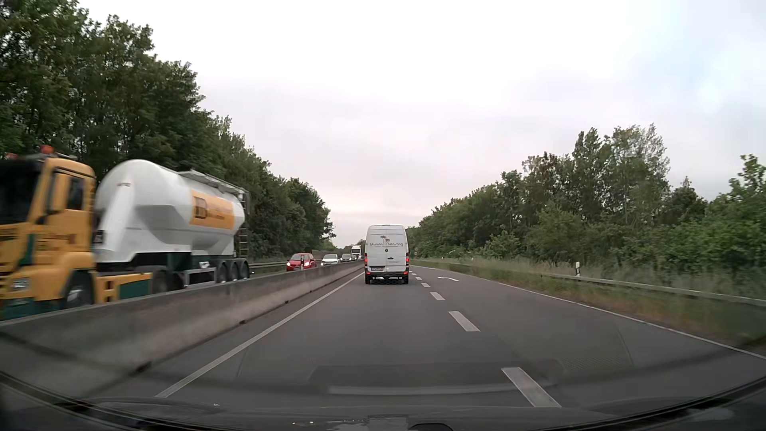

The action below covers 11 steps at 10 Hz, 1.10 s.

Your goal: Follow the waypoints while adhering to traffic rules and regulations

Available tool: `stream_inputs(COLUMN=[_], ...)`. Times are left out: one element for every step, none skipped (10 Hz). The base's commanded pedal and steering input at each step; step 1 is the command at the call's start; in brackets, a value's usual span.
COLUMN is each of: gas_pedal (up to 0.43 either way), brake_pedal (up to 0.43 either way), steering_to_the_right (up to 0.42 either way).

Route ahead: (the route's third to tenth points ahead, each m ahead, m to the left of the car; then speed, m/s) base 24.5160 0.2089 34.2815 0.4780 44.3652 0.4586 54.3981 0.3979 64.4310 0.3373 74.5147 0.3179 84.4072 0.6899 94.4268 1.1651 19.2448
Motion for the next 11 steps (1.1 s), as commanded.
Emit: stream_inputs(gas_pedal=[0.240,0.240,0.240,0.240,0.240,0.228,0.228,0.228,0.228,0.228,0.228], brake_pedal=[0.000,0.000,0.000,0.000,0.000,0.000,0.000,0.000,0.000,0.000,0.000], steering_to_the_right=[0.000,0.000,0.000,-0.001,-0.001,-0.001,-0.001,-0.001,-0.001,-0.001,-0.001])
